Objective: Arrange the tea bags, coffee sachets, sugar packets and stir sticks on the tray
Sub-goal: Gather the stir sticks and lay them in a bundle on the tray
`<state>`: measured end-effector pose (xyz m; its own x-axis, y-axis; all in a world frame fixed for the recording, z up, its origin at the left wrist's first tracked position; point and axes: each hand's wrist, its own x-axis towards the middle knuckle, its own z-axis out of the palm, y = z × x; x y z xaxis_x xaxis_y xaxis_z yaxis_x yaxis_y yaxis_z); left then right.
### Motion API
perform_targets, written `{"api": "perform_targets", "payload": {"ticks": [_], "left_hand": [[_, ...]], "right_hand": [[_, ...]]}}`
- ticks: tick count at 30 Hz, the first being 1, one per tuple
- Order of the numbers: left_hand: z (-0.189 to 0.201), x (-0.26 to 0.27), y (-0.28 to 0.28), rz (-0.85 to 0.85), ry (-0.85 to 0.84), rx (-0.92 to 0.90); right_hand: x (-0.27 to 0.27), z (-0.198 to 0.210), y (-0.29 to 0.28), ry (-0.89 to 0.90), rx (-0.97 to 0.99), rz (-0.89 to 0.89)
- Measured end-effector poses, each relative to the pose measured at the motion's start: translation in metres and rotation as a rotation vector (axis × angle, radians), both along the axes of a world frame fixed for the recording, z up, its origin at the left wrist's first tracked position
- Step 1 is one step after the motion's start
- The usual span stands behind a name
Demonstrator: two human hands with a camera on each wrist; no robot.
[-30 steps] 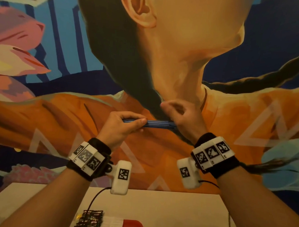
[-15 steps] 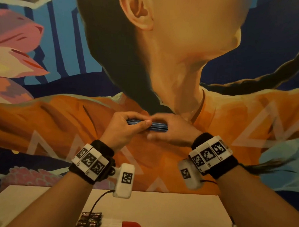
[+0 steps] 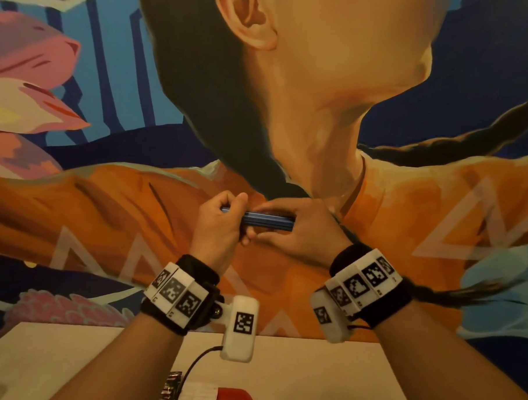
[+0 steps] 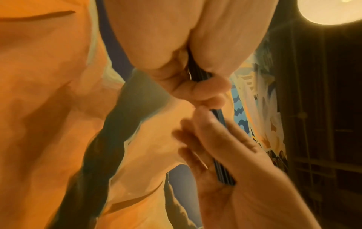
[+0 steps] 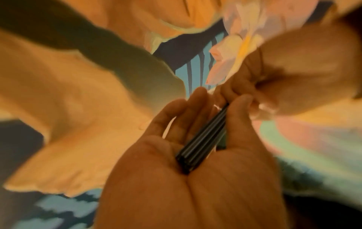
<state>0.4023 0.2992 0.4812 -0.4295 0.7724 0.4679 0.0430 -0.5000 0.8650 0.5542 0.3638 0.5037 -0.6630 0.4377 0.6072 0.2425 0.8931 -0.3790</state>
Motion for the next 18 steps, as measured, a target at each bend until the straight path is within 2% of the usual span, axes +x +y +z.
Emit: {"api": "perform_targets", "payload": {"ticks": [2, 5, 6, 8, 11, 13, 16, 18], "left_hand": [[-0.001, 0.002, 0.000, 0.017, 0.009, 0.036], [-0.001, 0.010, 0.002, -0.003, -0.001, 0.061], [-0.002, 0.013, 0.003, -0.026, -0.020, 0.059], [-0.005, 0.014, 0.004, -0.066, -0.044, 0.045], [-0.009, 0.008, 0.003, -0.066, -0.004, 0.034], [-0.011, 0.001, 0.002, -0.032, 0.047, 0.048], [-0.013, -0.007, 0.004, 0.063, 0.201, 0.079], [-0.014, -0.011, 0.008, 0.121, 0.314, 0.091]], "right_hand": [[0.001, -0.006, 0.001, 0.209, -0.148, 0.137], [-0.008, -0.011, -0.004, 0.604, -0.491, 0.214], [-0.011, -0.012, -0.006, 0.677, -0.582, 0.213], [-0.015, -0.014, -0.008, 0.697, -0.652, 0.205], [-0.011, -0.013, -0.003, 0.522, -0.629, 0.241], [-0.003, -0.013, 0.005, 0.248, -0.530, 0.206], [0.000, -0.009, 0.008, -0.257, -0.265, -0.063], [-0.004, -0.008, 0.008, -0.435, -0.212, -0.213]]}}
